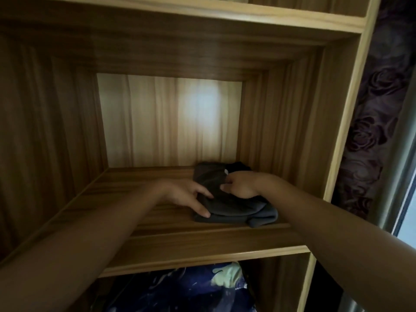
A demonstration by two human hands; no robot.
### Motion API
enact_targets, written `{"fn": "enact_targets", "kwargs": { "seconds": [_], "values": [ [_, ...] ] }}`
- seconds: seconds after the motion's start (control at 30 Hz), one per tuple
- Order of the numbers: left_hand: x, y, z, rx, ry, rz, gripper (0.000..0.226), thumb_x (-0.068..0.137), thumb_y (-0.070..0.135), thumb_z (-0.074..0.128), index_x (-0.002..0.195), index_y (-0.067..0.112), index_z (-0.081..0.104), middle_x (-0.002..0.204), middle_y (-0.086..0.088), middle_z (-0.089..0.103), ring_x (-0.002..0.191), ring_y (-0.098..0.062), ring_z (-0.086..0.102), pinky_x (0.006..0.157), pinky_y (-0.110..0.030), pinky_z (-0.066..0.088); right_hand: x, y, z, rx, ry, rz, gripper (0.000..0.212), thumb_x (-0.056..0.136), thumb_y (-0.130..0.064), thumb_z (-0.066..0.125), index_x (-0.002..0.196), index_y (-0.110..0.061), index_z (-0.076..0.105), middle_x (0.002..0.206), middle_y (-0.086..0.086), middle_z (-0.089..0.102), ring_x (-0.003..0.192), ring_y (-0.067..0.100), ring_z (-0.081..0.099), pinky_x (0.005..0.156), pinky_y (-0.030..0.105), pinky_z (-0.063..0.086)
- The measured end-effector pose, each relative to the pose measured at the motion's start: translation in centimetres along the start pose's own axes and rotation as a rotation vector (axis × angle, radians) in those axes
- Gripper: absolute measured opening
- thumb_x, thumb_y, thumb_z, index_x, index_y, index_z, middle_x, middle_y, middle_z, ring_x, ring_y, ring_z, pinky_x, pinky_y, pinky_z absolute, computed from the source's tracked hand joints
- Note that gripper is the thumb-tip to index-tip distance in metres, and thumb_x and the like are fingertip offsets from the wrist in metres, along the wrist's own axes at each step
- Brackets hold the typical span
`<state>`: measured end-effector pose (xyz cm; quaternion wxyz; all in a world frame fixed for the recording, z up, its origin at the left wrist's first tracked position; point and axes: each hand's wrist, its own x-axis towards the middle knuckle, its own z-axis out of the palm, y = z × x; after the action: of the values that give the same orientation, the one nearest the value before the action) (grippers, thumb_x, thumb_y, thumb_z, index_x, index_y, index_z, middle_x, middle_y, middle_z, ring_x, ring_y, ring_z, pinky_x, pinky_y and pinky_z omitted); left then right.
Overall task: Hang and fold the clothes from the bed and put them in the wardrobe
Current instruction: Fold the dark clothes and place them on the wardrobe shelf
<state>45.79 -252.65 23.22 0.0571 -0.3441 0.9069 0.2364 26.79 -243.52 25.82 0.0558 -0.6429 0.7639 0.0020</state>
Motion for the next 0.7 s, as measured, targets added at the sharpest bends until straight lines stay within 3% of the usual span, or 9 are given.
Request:
{"fn": "enact_targets", "kwargs": {
  "seconds": [0.07, 0.13, 0.23, 0.37, 0.57, 0.7],
  "values": [
    [0.7, 0.1, 0.5, 0.091, 0.056, 0.008, 0.086, 0.064, 0.074, 0.074, 0.141, 0.05, 0.046, 0.146, 0.011, 0.044, 0.129, -0.012, 0.044, 0.105, -0.029, 0.039, 0.3, -0.1, 1.7, -0.024, -0.092, 0.01, 0.057, 0.107, -0.047, 0.035, 0.15, -0.011, 0.044, 0.155, 0.011, 0.043, 0.137, 0.029, 0.044, 0.108, 0.034, 0.036],
    [1.3, -0.1, 0.9, 0.14, 0.103, 0.01, 0.088, 0.065, 0.08, 0.068, 0.143, 0.05, 0.042, 0.154, 0.009, 0.038, 0.136, -0.015, 0.039, 0.106, -0.028, 0.035, 0.9, 0.4, 3.5, -0.048, -0.124, 0.038, 0.054, 0.109, -0.041, 0.032, 0.153, -0.011, 0.038, 0.156, 0.013, 0.042, 0.136, 0.032, 0.044, 0.11, 0.036, 0.036],
    [2.0, -0.5, 1.1, 0.207, 0.162, 0.009, 0.088, 0.07, 0.084, 0.06, 0.147, 0.049, 0.037, 0.157, 0.004, 0.033, 0.141, -0.019, 0.033, 0.101, -0.026, 0.027, 1.8, 1.4, 4.8, -0.053, -0.066, 0.063, 0.052, 0.11, -0.042, 0.022, 0.158, -0.024, 0.026, 0.162, 0.013, 0.03, 0.144, 0.038, 0.031, 0.118, 0.049, 0.026],
    [3.3, -0.7, 1.4, 0.211, 0.199, -0.011, 0.089, 0.074, 0.085, 0.054, 0.151, 0.046, 0.032, 0.161, 0.0, 0.025, 0.146, -0.023, 0.026, 0.119, -0.035, 0.024, 3.4, 2.8, 5.4, -0.027, 0.001, 0.098, 0.055, 0.106, -0.052, 0.015, 0.159, -0.036, 0.02, 0.162, 0.014, 0.028, 0.149, 0.037, 0.022, 0.119, 0.058, 0.018],
    [3.9, -0.8, 1.9, 0.208, 0.206, -0.013, 0.09, 0.075, 0.086, 0.048, 0.153, 0.046, 0.027, 0.162, -0.004, 0.022, 0.147, -0.026, 0.024, 0.119, -0.041, 0.025, 4.1, 4.0, 6.0, 0.035, 0.046, 0.08, 0.055, 0.105, -0.057, 0.015, 0.156, -0.039, 0.024, 0.161, 0.011, 0.03, 0.15, 0.034, 0.02, 0.12, 0.056, 0.016],
    [2.5, -0.5, 2.2, 0.122, 0.21, 0.009, 0.094, 0.079, 0.081, 0.053, 0.156, 0.036, 0.024, 0.164, 0.001, 0.023, 0.148, -0.018, 0.026, 0.121, -0.032, 0.022, 2.6, 3.6, 5.9, -0.016, 0.097, 0.046, 0.052, 0.106, -0.053, 0.019, 0.149, -0.031, 0.041, 0.154, 0.013, 0.04, 0.149, 0.033, 0.022, 0.12, 0.058, 0.01]
  ]
}}
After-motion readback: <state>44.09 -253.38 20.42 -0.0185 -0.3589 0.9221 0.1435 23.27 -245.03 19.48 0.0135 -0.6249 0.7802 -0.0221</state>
